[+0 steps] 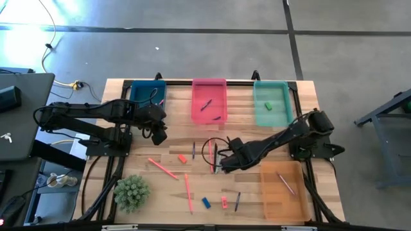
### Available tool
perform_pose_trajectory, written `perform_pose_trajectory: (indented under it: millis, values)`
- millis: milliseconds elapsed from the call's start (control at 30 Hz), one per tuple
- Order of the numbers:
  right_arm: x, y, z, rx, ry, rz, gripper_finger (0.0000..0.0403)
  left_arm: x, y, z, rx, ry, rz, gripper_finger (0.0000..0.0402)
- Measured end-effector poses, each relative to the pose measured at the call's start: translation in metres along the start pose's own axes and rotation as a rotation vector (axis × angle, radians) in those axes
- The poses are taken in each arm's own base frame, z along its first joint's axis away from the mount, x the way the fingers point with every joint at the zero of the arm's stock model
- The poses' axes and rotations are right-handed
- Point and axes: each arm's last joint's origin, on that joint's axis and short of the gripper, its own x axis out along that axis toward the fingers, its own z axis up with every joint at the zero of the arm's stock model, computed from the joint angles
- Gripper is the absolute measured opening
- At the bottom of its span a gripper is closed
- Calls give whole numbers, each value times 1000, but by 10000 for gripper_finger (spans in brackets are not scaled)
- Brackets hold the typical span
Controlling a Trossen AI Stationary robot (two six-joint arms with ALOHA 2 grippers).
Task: Sort crayons/erasers/pens/pencils in bins
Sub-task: Put the black pen into the orange bin
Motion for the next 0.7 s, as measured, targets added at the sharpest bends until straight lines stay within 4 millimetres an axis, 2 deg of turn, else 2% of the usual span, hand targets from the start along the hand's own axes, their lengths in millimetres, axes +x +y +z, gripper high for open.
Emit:
perform_pose_trajectory:
  millis: [267,367,567,700]
  values:
    - [-39,-21,-3,-32,-116,26,35,0,0,0,-5,-6,10,90]
    - [-54,-30,-7,-39,-157,32,35,0,0,1,-55,-11,14,90]
    - [-79,-53,-24,-54,-175,7,35,0,2,1,-182,-38,56,90]
    - [-88,-64,-39,-76,-177,-20,35,0,2,1,-217,-37,53,90]
